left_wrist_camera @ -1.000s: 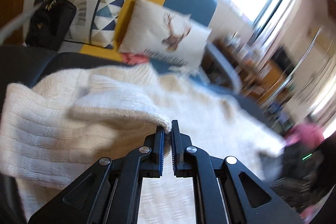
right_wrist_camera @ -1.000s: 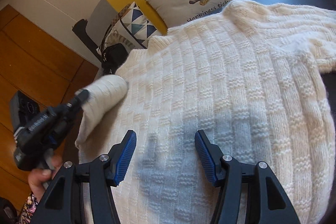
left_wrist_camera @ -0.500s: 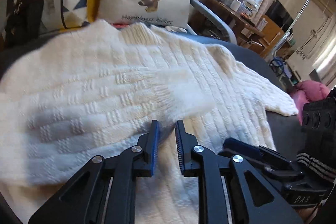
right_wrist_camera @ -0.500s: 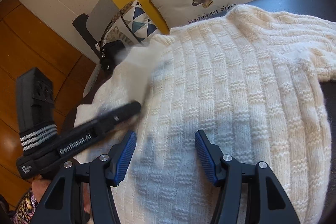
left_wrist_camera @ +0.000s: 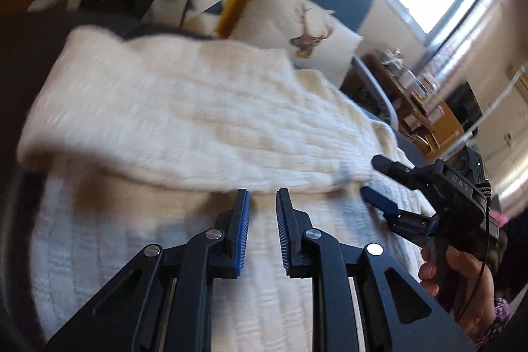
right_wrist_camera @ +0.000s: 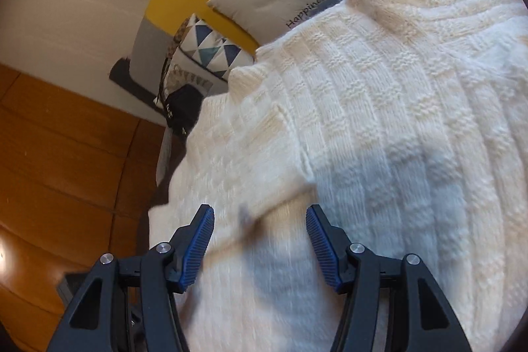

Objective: Fold clothes

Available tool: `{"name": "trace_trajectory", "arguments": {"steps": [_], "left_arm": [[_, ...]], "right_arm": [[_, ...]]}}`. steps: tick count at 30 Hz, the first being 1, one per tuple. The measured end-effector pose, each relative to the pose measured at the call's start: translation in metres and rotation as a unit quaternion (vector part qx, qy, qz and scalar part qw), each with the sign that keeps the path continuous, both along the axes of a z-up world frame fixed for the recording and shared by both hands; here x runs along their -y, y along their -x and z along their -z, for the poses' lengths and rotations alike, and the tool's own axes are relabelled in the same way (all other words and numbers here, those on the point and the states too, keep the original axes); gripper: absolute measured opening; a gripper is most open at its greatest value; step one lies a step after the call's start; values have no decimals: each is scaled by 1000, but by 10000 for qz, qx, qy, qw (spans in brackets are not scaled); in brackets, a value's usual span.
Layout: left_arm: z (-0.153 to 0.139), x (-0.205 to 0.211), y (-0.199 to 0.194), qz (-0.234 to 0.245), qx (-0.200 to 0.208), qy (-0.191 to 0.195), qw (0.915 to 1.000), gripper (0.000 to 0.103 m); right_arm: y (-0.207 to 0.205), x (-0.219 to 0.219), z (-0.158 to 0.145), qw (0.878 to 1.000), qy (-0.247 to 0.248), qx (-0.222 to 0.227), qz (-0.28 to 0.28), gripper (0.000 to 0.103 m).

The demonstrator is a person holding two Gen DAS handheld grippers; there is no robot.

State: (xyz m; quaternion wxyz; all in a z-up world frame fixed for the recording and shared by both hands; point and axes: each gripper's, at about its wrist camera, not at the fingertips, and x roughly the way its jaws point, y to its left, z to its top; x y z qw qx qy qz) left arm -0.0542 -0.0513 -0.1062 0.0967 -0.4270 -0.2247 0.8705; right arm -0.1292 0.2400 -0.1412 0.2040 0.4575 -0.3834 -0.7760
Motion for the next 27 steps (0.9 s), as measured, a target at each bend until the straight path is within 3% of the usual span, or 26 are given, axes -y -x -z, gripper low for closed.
{"name": "trace_trajectory", "arguments": {"steps": [2,5,8,9,16,22,27], "left_arm": [[7,12,-3,-173,44,-89,9998,18],[11,24,-8,-351,17,-293,9990,18],[12,30,-19,-562,-150,-385,9976,18],[13,33,-26,-671,-260,-393,9966,18],[19,51,-35,-1229,-333,-723,9892,18],[5,50,-10,-1158,-337,-592,9909,18],[4,65,14,-1227,-239,-608,9903,27]], "right_arm": [[10,3,1,9999,46,57,114,59],[19,10,2,9998,31,121,127,51],[25,14,5,9998,89,169,73,14],[27,15,5,9998,118,170,58,12],[25,11,-9,9984,551,-108,101,11],[31,23,-65,9963,575,-635,-69,11],[35,17,-114,9904,655,-1217,-56,10]]}}
